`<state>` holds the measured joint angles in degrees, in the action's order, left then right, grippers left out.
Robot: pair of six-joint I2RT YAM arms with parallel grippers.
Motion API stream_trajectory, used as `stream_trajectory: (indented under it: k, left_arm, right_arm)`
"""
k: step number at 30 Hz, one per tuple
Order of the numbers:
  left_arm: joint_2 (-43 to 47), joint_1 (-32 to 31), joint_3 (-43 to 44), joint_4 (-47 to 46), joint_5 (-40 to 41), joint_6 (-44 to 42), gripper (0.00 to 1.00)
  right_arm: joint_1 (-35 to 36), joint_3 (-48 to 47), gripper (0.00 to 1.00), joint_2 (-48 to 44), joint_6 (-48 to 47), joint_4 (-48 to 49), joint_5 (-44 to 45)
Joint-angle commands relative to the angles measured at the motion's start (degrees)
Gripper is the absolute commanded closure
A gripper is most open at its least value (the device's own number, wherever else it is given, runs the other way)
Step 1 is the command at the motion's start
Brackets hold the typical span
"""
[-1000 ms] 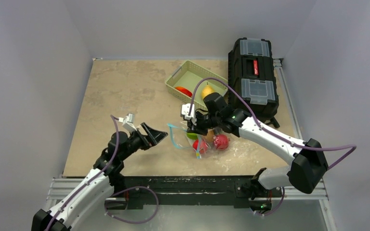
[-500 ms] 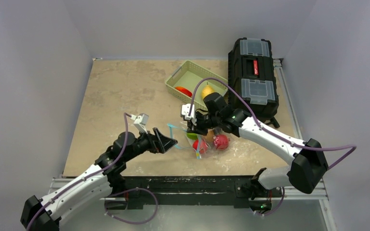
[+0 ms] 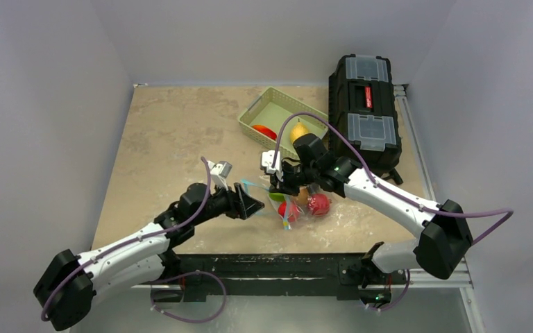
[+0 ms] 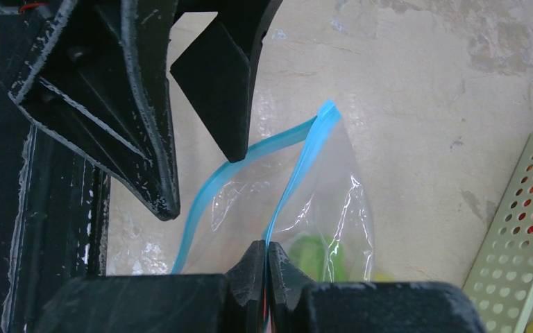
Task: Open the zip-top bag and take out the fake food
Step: Pick up the fake fruit from the zipper food storage bag.
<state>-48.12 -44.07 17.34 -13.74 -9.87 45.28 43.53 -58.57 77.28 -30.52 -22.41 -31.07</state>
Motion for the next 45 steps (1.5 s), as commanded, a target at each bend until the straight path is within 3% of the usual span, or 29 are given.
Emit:
stream_trajectory:
  k: [1, 23, 37, 45]
  left_arm:
    - [-2.5, -0.7, 4.1, -6.5, 0.1, -2.6, 0.37]
    - [-18.9, -3.9, 9.3, -12.8, 1.0, -3.8, 0.53]
    - [-27.8, -6.0, 10.3, -17.8, 0.4, -2.7, 0.52]
    - [-32.1, -7.9, 7.9, -25.9, 0.6, 0.1, 0.43]
  right_arm:
    - [-0.1, 0.2, 1.00, -0.3, -0.9, 0.3, -1.5]
    - [-0.2, 0.1, 1.00, 0.2, -0.7, 0.1, -2.3]
    - [-0.2, 0.0, 1.00, 0.5, -0.5, 0.0, -3.1]
    - [-0.1, 0.0, 1.00, 0.6, -0.3, 0.1, -3.2]
